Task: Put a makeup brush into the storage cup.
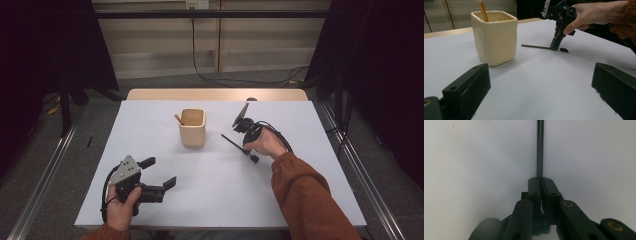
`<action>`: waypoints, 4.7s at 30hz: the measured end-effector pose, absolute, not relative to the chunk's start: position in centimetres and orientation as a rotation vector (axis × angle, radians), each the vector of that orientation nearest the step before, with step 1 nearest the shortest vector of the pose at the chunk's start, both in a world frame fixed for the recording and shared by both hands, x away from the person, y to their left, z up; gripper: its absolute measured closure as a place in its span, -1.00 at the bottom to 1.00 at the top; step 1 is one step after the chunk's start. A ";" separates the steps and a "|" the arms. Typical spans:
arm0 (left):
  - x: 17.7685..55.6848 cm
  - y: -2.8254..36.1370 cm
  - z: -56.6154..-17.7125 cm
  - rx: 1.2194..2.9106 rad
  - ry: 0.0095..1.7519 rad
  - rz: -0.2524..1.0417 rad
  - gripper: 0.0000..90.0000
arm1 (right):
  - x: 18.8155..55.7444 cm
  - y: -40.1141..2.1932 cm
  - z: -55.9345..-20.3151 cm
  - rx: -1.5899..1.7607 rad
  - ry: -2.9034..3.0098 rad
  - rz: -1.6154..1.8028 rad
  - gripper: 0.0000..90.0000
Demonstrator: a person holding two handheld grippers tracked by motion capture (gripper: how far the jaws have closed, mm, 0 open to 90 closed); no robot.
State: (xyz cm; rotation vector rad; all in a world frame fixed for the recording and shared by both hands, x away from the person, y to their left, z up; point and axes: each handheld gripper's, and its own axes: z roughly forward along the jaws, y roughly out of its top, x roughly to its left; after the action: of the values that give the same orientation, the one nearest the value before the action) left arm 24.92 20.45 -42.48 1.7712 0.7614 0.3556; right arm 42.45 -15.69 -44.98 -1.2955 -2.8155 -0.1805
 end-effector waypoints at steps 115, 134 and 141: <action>24.7 21.6 -42.2 1.738 0.799 0.428 -0.95 | 33.1 -23.7 -38.8 -1.059 -2.569 -1.697 0.92; 24.5 21.5 -42.1 1.738 0.794 0.426 -0.95 | 30.4 -22.2 -38.9 -0.923 -2.578 -1.657 0.92; 24.4 21.1 -42.1 1.746 0.787 0.419 -0.96 | 29.8 -21.6 -38.6 -0.865 -2.591 -1.625 0.92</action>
State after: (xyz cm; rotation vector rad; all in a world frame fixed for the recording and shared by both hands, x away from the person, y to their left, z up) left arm 24.44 21.15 -42.14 1.7460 0.7866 0.4195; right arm 29.76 -21.55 -38.58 -0.8651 -2.5909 -1.6247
